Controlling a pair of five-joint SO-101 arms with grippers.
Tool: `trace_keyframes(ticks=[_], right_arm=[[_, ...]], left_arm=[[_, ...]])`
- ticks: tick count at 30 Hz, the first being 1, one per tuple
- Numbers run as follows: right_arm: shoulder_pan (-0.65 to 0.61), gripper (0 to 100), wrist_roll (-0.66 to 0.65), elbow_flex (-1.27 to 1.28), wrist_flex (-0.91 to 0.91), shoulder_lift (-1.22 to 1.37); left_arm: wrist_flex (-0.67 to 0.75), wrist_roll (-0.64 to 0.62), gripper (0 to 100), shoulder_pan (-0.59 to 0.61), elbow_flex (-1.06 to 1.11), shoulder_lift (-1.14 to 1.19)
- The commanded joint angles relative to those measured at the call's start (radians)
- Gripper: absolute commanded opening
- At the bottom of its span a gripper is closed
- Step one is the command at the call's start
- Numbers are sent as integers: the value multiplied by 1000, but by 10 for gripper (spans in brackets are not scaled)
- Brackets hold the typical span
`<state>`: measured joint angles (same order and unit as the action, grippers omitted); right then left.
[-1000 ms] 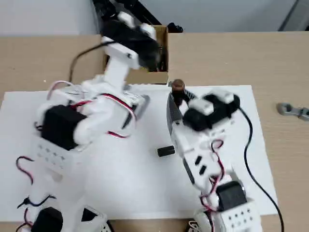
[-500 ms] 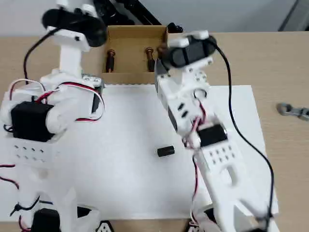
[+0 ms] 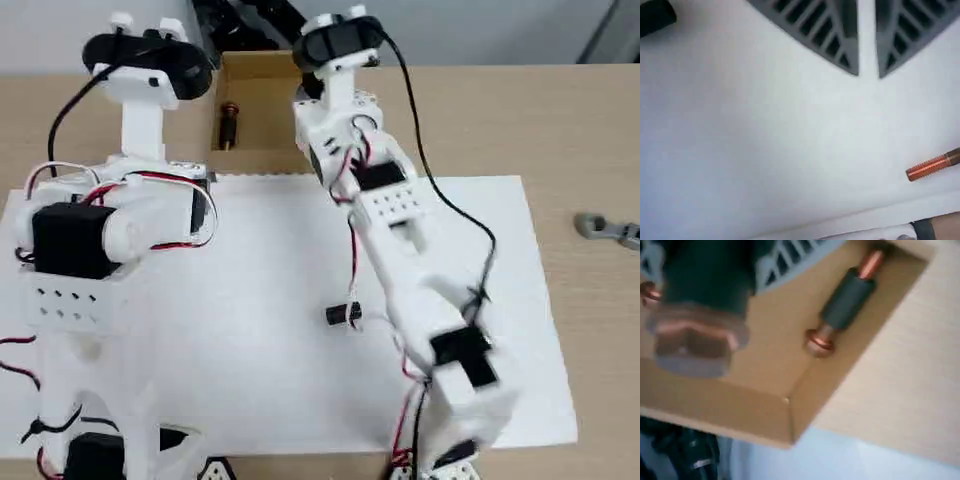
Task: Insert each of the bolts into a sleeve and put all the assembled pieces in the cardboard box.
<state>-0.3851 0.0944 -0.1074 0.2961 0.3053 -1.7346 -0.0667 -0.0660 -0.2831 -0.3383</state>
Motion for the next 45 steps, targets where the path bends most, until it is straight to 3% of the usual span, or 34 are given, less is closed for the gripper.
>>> trace_keyframes(ticks=[1,13,23,30,33,38,42,45], right_arm=[[10,7,0,-270,41,125],[73,9,3,-818,173,611],[81,13,6,-1023,291,846],[81,200,109,-1094,404,877],[79,219,133,-1152,461,874],[79,182,133,-1343,648,874],[81,168,133,-1559,892,874],[82,168,130,-1574,1078,829]], left_arm=[[-3,-6,7,6,-2,-8],[-3,-6,7,6,-2,-8],[48,-14,7,-2,116,-8],[48,-9,7,5,117,-8],[48,-8,7,6,117,-8],[46,-8,7,9,117,2],[41,-12,12,66,117,17],[15,-29,39,126,113,101]])
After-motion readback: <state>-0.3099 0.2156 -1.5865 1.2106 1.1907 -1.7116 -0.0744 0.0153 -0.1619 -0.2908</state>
